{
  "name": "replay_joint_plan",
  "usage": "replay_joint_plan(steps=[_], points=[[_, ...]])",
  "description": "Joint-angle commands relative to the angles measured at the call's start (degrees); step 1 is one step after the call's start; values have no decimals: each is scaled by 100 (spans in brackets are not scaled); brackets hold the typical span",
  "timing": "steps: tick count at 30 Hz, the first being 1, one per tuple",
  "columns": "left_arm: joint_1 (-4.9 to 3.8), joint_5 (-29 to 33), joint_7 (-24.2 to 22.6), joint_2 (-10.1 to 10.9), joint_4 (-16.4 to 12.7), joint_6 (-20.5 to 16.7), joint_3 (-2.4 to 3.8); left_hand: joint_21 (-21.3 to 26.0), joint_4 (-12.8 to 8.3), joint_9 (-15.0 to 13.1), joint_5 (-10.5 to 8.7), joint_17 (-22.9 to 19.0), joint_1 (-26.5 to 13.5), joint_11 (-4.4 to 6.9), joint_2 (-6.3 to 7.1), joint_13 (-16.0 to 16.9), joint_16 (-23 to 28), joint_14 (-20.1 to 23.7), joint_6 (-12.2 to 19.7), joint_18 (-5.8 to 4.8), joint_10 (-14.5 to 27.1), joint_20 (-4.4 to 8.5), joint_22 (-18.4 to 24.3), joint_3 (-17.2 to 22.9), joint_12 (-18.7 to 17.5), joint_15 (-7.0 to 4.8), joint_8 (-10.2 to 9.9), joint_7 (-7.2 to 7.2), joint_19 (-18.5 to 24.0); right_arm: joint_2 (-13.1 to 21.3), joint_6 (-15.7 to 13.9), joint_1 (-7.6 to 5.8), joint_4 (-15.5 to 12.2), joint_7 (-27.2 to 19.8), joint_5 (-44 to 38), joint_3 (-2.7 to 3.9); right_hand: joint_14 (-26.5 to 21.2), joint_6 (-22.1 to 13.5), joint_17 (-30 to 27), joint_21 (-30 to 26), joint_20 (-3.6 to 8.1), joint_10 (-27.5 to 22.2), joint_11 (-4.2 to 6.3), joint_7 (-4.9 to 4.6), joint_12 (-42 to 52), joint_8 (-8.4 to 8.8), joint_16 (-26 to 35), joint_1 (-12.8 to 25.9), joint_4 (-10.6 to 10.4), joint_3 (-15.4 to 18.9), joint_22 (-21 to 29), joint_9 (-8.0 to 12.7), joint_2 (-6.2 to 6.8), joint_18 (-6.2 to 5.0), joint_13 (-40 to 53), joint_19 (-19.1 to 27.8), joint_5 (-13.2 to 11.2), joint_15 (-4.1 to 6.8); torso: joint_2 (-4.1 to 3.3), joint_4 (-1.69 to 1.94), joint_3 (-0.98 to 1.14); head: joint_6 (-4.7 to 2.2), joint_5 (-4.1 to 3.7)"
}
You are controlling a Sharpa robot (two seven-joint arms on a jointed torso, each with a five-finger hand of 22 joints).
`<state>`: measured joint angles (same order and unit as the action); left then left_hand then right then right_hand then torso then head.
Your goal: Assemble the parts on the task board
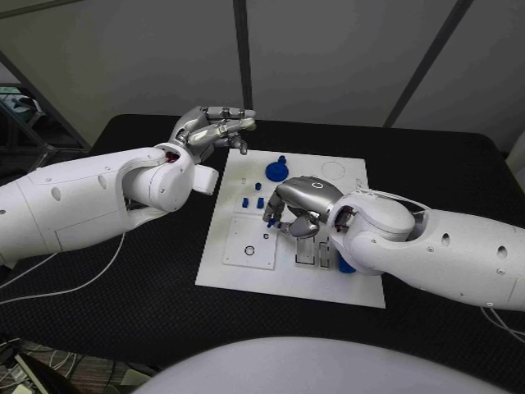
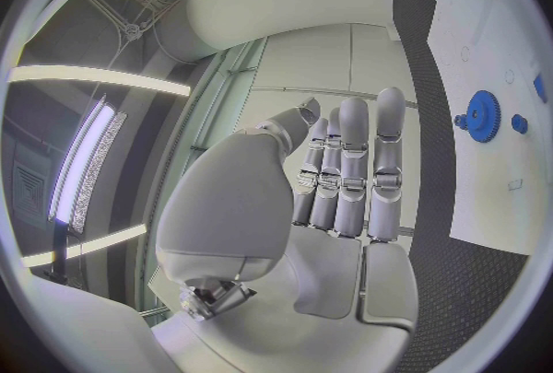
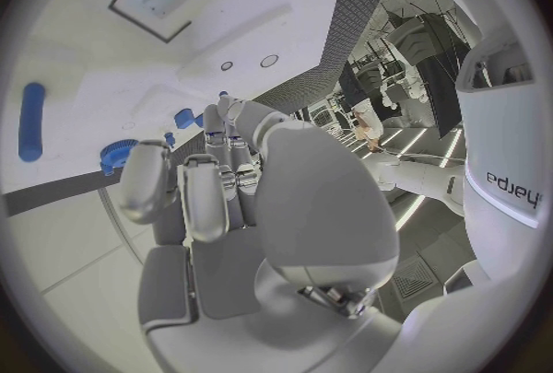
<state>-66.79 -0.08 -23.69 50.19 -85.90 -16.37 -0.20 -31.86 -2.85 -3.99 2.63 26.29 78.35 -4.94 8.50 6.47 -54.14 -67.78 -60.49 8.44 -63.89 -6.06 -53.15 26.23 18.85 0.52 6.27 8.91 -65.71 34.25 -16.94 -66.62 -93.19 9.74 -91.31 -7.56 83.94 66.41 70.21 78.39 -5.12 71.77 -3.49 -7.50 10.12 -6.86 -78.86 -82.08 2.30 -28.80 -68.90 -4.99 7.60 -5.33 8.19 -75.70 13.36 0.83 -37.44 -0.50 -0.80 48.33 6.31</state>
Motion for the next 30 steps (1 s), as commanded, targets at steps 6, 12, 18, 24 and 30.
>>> replay_joint_plan(steps=[6,12,18,24,30], points=[[-9,20,-8,-18,4,81,7,22,0,7,18,-5,-4,-4,-29,6,5,51,6,197,39,-5,6,-29,22,-3,-15,17,7,-67,216,50,74,-48,-36,-29,265,8,-10,25,-1,-23,11,-15,-32,2,-11,69,-28,16,-7,-6,-6,63,-9,-37,-30,24,1,1,3,51,75],[-10,20,-3,-20,7,85,7,22,0,7,18,-5,-4,-4,-29,6,5,51,6,197,39,-5,6,-29,22,-3,-15,17,7,-102,230,76,103,-39,-49,-35,264,8,-18,26,-2,-24,10,-16,-35,4,-8,78,-33,21,-8,-6,-11,63,-9,-37,-33,23,-4,-4,-1,82,95],[-10,20,0,-22,8,91,7,22,0,7,18,-5,-4,-4,-29,6,5,51,6,197,39,-5,6,-29,22,-3,-15,17,7,-142,246,107,141,-16,-73,-37,263,8,-18,26,-2,-25,10,-16,-37,4,-8,83,-37,24,-7,-6,-14,63,-10,-36,-34,23,-3,-3,-1,104,108],[-10,20,2,-24,8,94,7,22,0,7,18,-5,-4,-4,-29,6,5,51,6,197,39,-5,6,-29,22,-3,-15,17,7,-180,264,135,168,-11,-80,-37,263,8,-18,25,-3,-25,10,-16,-39,5,-9,91,-42,28,-6,-7,-19,63,-10,-35,-35,22,2,-2,-2,120,114],[-11,20,3,-25,9,98,7,22,0,7,18,-5,-4,-4,-29,6,5,51,6,197,39,-5,6,-29,22,-3,-15,17,7,-210,293,151,182,-1,-83,-38,263,7,-19,25,-4,-26,10,-16,-41,7,-9,99,-47,32,-6,-7,-23,63,-10,-34,-37,21,0,-2,0,135,126]])
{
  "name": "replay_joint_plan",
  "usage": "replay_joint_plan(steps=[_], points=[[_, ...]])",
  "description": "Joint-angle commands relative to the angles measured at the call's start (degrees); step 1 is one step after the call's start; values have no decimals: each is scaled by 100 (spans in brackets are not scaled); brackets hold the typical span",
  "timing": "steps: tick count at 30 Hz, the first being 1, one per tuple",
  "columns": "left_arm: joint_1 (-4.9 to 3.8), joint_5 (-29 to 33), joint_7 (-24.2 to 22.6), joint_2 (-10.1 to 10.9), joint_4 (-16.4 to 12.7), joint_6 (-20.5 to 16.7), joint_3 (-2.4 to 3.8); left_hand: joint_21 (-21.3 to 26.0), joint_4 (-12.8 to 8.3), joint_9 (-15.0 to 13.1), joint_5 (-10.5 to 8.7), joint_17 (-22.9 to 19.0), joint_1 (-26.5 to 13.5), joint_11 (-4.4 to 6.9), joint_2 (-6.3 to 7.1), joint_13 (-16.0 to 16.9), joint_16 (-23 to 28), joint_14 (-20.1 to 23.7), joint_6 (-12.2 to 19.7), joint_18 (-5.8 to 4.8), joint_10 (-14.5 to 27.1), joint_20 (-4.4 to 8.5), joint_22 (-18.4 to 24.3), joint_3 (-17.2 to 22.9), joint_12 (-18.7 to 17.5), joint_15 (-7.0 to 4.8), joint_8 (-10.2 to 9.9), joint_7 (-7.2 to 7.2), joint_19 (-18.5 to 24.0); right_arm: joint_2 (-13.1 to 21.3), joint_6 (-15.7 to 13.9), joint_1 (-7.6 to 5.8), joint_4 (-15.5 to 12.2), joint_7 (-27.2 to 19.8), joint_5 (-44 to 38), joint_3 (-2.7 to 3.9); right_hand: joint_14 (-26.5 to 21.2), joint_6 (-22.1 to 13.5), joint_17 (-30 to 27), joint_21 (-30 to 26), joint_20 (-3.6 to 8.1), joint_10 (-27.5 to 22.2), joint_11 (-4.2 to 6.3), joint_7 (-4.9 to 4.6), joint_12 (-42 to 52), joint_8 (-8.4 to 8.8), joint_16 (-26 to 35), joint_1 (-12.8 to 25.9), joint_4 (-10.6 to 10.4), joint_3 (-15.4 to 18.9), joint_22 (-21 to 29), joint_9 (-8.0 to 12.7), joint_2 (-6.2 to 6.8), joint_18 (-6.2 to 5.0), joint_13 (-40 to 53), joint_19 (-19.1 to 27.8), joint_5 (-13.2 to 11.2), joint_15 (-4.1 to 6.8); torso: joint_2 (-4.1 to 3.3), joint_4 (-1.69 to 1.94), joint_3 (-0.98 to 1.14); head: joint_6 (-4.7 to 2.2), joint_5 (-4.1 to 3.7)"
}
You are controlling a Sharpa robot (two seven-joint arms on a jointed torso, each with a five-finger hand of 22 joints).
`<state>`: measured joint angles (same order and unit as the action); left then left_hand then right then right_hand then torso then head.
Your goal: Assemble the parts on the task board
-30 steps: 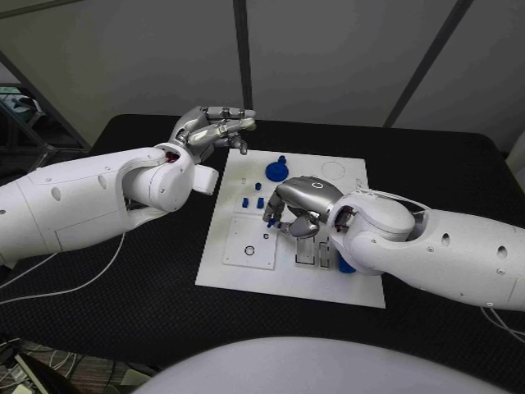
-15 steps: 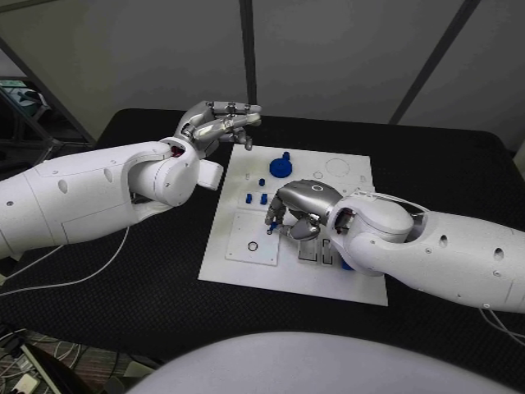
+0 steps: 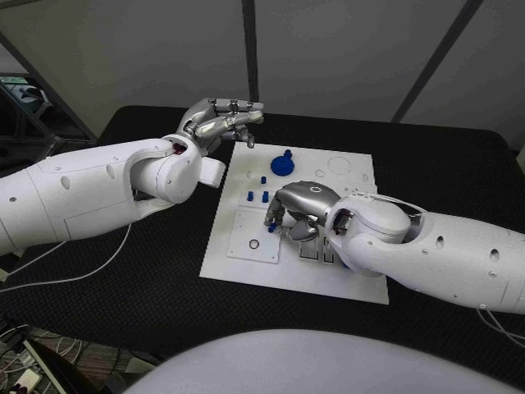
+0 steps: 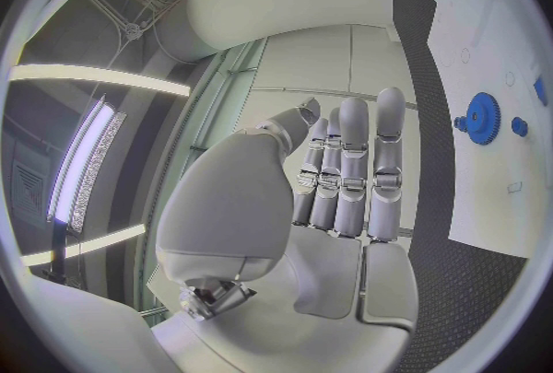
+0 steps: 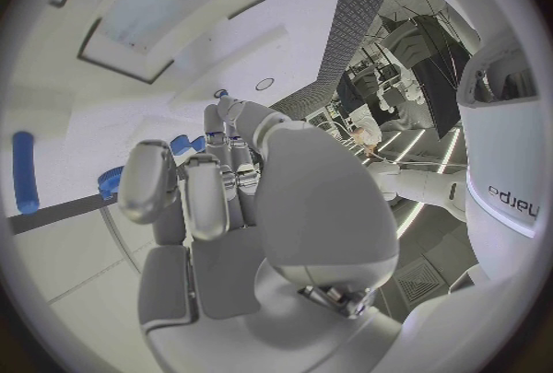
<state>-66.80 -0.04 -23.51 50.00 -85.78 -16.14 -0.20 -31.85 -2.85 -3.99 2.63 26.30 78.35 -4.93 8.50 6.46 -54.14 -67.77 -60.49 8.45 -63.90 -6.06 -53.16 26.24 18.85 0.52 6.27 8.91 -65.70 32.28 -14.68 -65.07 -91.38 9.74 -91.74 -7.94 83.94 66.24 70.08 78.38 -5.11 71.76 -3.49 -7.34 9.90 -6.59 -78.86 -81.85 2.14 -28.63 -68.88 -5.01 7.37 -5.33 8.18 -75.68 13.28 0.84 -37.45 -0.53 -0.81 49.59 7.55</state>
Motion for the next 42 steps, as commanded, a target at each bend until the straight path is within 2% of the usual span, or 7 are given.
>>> replay_joint_plan(steps=[1,27,32,34,36,39,42], points=[[-10,16,-14,-7,-4,77,7,22,0,7,18,-6,-4,-5,-29,6,5,51,6,197,40,-5,7,-29,22,-3,-15,18,7,-21,81,-1,7,7,-42,1,263,24,-7,25,-5,-25,10,-32,-19,-20,-9,76,-30,16,-7,-5,0,62,-9,-36,-29,21,1,2,0,12,2],[-14,16,19,-7,-23,134,7,35,-3,7,17,-18,2,-9,-36,7,6,60,10,197,60,-7,16,-44,33,2,-14,19,5,-152,391,26,108,151,-227,-6,259,11,-25,17,-10,-37,8,-31,-37,-8,-4,129,-58,56,5,-5,-13,59,-12,-24,-33,18,0,1,1,41,-7],[-15,16,22,-6,-24,138,7,35,-3,7,17,-18,2,-9,-36,7,6,60,10,197,60,-7,16,-44,33,2,-14,19,5,-158,429,27,127,171,-217,-13,249,-156,-63,-21,-31,-198,-39,-80,-148,97,9,250,-117,148,61,32,32,49,-57,19,77,-20,8,-5,1,41,0],[-15,16,24,-5,-23,139,7,35,-3,7,17,-18,2,-9,-36,7,6,60,10,197,60,-7,16,-44,33,2,-14,19,5,-152,385,27,140,191,-205,-16,241,-330,-93,-54,-65,-417,-113,-151,-274,201,21,311,-151,169,114,73,71,42,-121,57,109,-77,9,-7,0,41,0],[-15,16,25,-3,-22,141,7,35,-3,7,17,-18,2,-9,-36,7,6,60,10,197,60,-7,16,-44,33,2,-14,19,5,-142,274,27,153,210,-196,-18,230,-567,-125,-92,-111,-578,-167,-171,-349,311,34,365,-179,195,173,119,130,31,-176,98,114,-124,8,-10,0,41,-2],[-15,16,28,-2,-19,148,7,35,-3,7,17,-18,2,-9,-36,7,6,60,10,197,60,-7,16,-44,33,2,-14,19,5,-116,50,27,152,220,-187,-20,210,-764,-191,-157,-165,-812,-233,-213,-428,314,65,413,-211,230,272,132,193,8,-254,165,114,-177,8,-10,3,41,-12],[-15,16,30,-2,-15,158,7,35,-3,7,17,-18,2,-9,-36,7,6,60,10,197,60,-7,16,-44,33,2,-14,19,5,-73,-211,27,130,196,-173,-21,200,-851,-218,-184,-187,-886,-245,-202,-429,310,76,416,-216,247,313,130,221,-4,-286,191,117,-189,7,-11,7,33,-24]])
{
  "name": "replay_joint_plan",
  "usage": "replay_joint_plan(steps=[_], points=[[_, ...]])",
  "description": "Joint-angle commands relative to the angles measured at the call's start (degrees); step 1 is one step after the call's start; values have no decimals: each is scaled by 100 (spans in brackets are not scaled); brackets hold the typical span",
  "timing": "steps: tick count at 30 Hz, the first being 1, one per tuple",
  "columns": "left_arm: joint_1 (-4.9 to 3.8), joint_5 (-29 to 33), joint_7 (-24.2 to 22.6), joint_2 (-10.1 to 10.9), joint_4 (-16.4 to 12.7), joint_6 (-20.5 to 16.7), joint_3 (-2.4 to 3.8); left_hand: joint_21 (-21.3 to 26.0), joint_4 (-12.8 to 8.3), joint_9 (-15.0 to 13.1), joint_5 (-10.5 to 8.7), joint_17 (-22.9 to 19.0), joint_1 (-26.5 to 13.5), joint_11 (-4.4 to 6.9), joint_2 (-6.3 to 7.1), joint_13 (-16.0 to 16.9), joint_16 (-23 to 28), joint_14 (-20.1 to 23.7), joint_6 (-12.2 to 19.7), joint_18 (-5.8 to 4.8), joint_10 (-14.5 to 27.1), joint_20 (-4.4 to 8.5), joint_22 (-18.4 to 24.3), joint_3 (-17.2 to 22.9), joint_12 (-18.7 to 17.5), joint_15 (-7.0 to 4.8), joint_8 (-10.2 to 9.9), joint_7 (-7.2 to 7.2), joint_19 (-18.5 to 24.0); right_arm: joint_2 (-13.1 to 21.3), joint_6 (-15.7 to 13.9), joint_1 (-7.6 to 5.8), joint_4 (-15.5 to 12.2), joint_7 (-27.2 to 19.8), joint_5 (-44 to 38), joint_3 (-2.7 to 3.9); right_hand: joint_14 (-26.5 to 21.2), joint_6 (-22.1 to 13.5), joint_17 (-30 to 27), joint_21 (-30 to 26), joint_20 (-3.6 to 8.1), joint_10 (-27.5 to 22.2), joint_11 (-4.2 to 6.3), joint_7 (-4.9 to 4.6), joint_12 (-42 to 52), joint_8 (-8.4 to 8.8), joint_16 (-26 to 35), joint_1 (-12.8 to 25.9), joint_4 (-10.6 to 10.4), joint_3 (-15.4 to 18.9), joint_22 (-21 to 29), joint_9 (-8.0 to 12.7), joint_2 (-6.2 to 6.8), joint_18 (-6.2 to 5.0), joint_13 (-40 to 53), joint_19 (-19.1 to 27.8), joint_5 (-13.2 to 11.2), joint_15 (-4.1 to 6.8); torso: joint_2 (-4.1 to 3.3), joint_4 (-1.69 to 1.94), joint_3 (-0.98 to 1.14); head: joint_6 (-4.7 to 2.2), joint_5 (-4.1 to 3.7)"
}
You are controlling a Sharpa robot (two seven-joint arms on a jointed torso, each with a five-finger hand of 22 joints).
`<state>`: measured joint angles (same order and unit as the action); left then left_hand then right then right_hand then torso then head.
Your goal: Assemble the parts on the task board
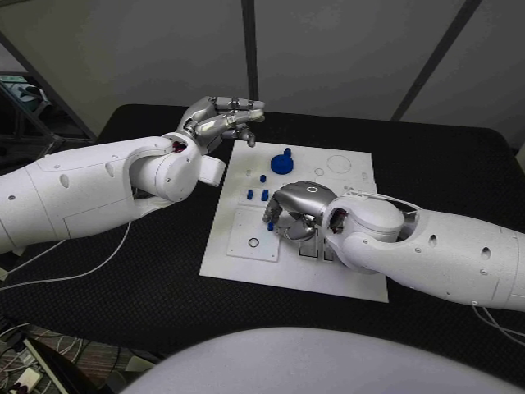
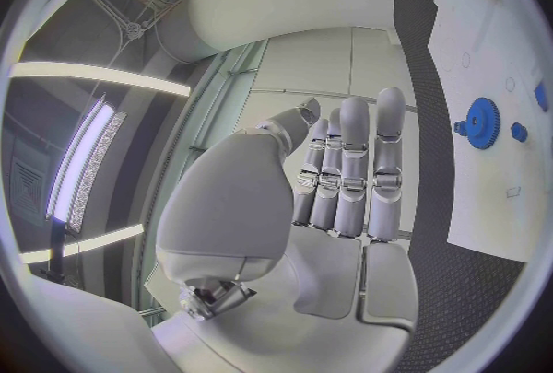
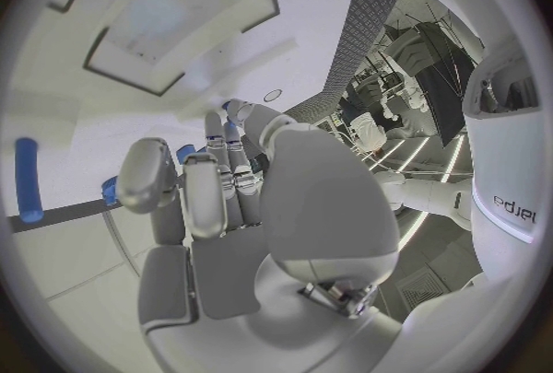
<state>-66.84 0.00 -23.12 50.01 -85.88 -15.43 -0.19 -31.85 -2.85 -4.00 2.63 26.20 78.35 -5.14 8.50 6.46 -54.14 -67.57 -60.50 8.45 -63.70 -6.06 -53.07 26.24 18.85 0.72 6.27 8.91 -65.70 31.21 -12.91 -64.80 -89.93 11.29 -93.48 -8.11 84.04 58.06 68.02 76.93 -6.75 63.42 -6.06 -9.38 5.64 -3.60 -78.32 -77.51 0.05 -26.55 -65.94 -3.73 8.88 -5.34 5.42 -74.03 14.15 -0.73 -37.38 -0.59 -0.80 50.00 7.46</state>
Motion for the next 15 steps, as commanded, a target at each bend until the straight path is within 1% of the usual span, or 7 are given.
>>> replay_joint_plan(steps=[1,5,8,11,12,15], points=[[-11,13,-8,-3,-4,91,7,35,-3,8,17,-8,1,12,-36,7,6,40,10,198,40,-7,8,-44,33,-18,-14,19,5,56,-482,0,-28,22,10,-5,190,-40,-14,-42,-25,-61,11,4,-2,9,23,-19,-7,42,22,1,74,-5,-13,28,30,-34,-1,-4,6,-13,-19],[-11,13,-6,0,2,106,7,35,-3,8,17,-8,1,12,-36,7,6,40,10,198,40,-7,8,-44,33,-18,-14,19,5,171,-786,1,-115,-63,57,-4,191,-48,-5,-41,-29,-72,13,12,2,6,17,-27,-3,42,19,-1,79,-4,-19,25,32,-34,-1,-6,7,-24,-27],[-11,13,-4,3,12,113,7,42,-2,8,17,-14,1,9,-40,8,8,47,13,199,50,-7,13,-51,38,-15,-15,21,5,312,-992,1,-232,-129,106,-3,191,-46,-3,-39,-30,-69,17,17,13,-1,15,-34,-1,41,15,-5,77,-4,-22,21,36,-32,3,-8,8,-30,-33],[-10,13,-2,11,22,119,6,42,-2,8,17,-14,1,9,-40,8,8,47,13,199,50,-7,13,-51,38,-15,-15,21,5,501,-1157,0,-406,-189,171,0,190,-35,-6,-37,-32,-54,21,17,37,-12,15,-33,-3,50,9,-11,85,-4,-25,15,38,-30,3,-6,7,-47,-49],[-10,13,-1,13,26,121,6,42,-2,8,17,-14,1,9,-40,8,8,47,13,199,50,-7,13,-51,38,-15,-15,21,5,575,-1195,0,-474,-206,194,2,190,-33,-9,-37,-32,-52,21,16,41,-14,16,-31,-5,53,10,-12,88,-5,-26,15,37,-30,6,-12,9,-54,-53],[-9,13,0,18,35,131,6,42,-2,8,17,-14,1,9,-40,8,8,47,13,199,50,-7,13,-51,38,-15,-15,21,5,837,-1238,-7,-697,-222,276,10,186,-3,-25,-47,-33,-41,26,23,68,-30,22,-29,-11,65,25,-22,96,-9,-32,23,42,-27,9,-14,5,-87,-85]])
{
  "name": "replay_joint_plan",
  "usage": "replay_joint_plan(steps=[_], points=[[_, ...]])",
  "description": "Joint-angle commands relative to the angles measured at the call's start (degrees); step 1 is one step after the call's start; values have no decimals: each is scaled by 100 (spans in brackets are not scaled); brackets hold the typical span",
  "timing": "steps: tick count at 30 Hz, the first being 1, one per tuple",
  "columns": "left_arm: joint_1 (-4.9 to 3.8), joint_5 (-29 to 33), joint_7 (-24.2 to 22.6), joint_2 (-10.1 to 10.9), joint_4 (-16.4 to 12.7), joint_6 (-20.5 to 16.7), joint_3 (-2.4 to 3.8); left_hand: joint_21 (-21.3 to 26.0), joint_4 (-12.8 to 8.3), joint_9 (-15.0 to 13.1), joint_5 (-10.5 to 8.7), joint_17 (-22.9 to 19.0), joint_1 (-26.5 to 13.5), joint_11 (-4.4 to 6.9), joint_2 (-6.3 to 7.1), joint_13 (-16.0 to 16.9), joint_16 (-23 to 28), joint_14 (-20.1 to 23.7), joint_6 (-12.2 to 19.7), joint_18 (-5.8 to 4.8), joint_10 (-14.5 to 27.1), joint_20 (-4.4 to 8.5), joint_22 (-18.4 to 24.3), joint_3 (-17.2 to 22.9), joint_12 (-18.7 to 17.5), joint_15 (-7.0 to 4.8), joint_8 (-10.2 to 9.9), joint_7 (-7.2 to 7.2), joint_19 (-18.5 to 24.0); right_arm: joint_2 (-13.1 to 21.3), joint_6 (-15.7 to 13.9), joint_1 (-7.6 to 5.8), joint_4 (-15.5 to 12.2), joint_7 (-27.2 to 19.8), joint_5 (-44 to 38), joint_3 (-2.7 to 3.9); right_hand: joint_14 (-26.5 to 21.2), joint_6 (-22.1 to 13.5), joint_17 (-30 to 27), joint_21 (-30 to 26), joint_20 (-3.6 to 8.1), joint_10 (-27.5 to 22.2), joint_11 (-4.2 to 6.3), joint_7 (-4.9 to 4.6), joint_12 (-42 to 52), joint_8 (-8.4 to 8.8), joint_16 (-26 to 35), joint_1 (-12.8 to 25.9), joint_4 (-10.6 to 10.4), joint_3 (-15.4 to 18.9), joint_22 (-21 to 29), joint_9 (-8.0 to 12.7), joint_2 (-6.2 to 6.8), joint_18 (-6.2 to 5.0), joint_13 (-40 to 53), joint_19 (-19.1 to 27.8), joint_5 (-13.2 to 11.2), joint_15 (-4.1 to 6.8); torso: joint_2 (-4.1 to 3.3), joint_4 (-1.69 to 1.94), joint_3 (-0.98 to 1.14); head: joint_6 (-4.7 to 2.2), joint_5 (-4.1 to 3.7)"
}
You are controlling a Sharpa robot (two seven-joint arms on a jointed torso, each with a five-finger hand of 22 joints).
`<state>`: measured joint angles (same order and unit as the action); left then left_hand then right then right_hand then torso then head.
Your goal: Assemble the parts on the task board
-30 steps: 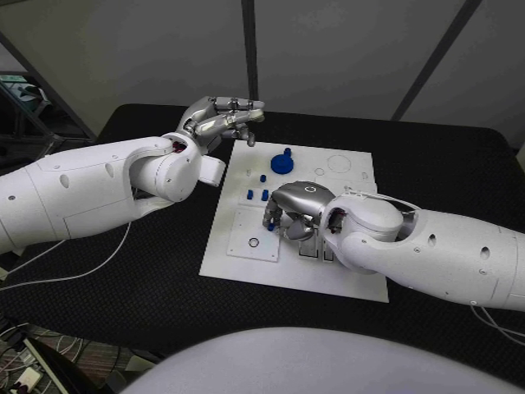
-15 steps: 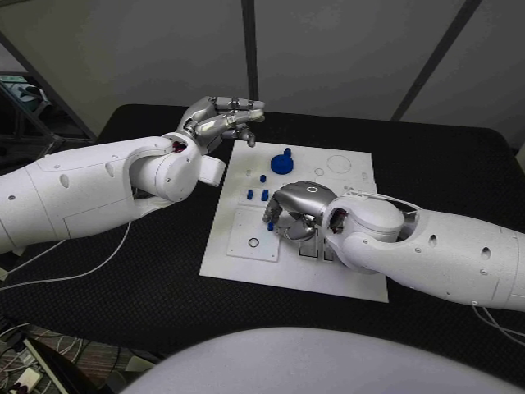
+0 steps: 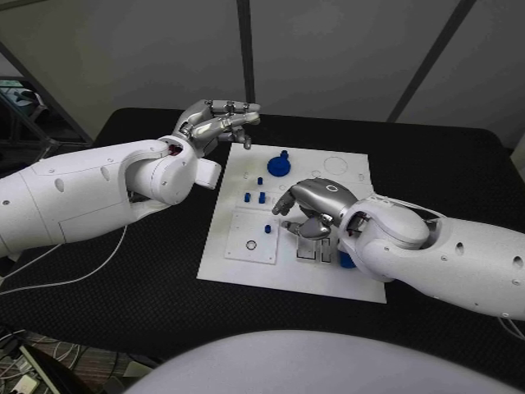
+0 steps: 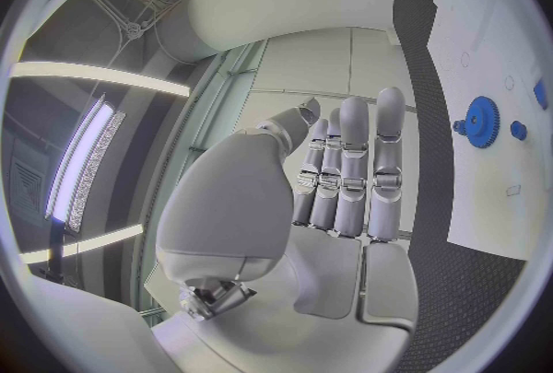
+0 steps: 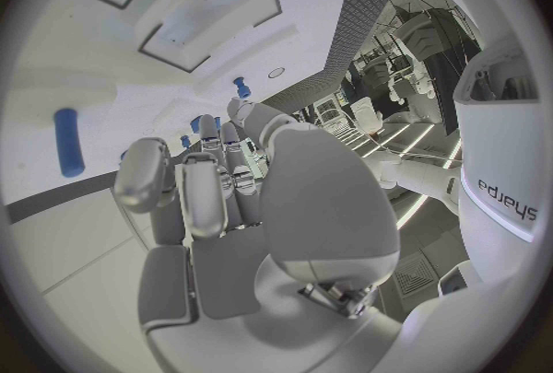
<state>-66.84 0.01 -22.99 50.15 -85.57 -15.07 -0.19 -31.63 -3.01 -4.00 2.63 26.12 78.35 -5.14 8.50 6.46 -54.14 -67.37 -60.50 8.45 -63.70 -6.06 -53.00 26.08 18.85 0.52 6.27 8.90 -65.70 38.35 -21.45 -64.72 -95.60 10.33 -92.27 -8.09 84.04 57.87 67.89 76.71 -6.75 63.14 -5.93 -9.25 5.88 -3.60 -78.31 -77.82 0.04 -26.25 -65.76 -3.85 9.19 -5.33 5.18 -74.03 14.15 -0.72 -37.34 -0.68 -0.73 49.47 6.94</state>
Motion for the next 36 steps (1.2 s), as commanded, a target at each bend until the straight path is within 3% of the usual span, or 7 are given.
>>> replay_joint_plan(steps=[1,2,3,6,11,20,36], points=[[-9,12,-13,6,6,100,6,19,14,8,17,-5,1,9,-40,8,8,27,13,199,50,-7,5,-35,38,5,-15,21,5,233,-352,-22,-209,-120,190,41,186,17,-12,-26,-34,-13,13,10,44,-31,20,2,-11,34,8,-10,65,-10,-8,23,43,-28,5,-2,-6,-49,-58],[-9,12,-13,8,6,105,6,19,14,8,17,-5,1,9,-40,8,8,27,13,199,50,-7,5,-35,38,5,-15,21,5,266,-329,-24,-226,-116,211,71,186,23,-10,-25,-34,-12,14,11,50,-33,19,0,-10,37,6,-11,70,-9,-10,21,45,-27,3,0,-7,-57,-72],[-9,12,-13,10,6,110,6,19,14,8,17,-5,1,9,-40,8,8,27,13,199,50,-7,5,-35,38,5,-15,21,5,369,-200,-29,-269,-83,309,203,185,20,-11,-28,-33,-15,17,19,55,-31,19,-1,-8,43,12,-11,82,-11,-14,24,45,-25,1,2,-9,-69,-102],[-6,12,-18,14,12,127,5,19,14,8,17,-5,1,9,-40,8,8,27,13,199,50,-7,5,-35,38,5,-15,21,5,612,94,-50,-291,-10,439,432,177,-9,-38,-58,-33,-99,16,41,57,-18,30,39,-31,112,54,-9,148,-19,-48,50,65,-27,6,-4,-6,-101,-165],[-4,12,-29,15,19,143,4,25,16,8,17,-10,0,7,-45,8,11,33,15,199,56,-7,10,-41,43,7,-15,22,6,863,421,-94,-49,5,464,649,162,-96,-85,-124,-38,-247,7,82,95,-6,51,76,-69,329,141,-4,243,-35,-100,100,187,-34,22,-22,-16,-159,-216],[-2,13,-45,-24,52,164,4,29,19,8,17,-14,-4,7,-49,9,12,36,14,198,58,-9,13,-47,47,7,-14,22,6,862,702,-113,362,-144,382,723,157,-114,-106,-227,-43,-300,0,112,138,-11,59,26,-70,432,298,-7,228,-67,-121,195,182,-37,14,-15,-7,-195,-244],[-2,13,-54,-20,70,189,3,29,19,8,17,-14,-4,7,-49,9,12,36,14,198,58,-9,13,-47,47,7,-14,22,6,682,1165,-94,500,-148,217,694,161,-94,-97,-241,-38,-240,21,135,264,-26,48,-26,-100,552,295,-16,155,-65,-128,168,202,-24,17,-16,-20,-153,-226]])
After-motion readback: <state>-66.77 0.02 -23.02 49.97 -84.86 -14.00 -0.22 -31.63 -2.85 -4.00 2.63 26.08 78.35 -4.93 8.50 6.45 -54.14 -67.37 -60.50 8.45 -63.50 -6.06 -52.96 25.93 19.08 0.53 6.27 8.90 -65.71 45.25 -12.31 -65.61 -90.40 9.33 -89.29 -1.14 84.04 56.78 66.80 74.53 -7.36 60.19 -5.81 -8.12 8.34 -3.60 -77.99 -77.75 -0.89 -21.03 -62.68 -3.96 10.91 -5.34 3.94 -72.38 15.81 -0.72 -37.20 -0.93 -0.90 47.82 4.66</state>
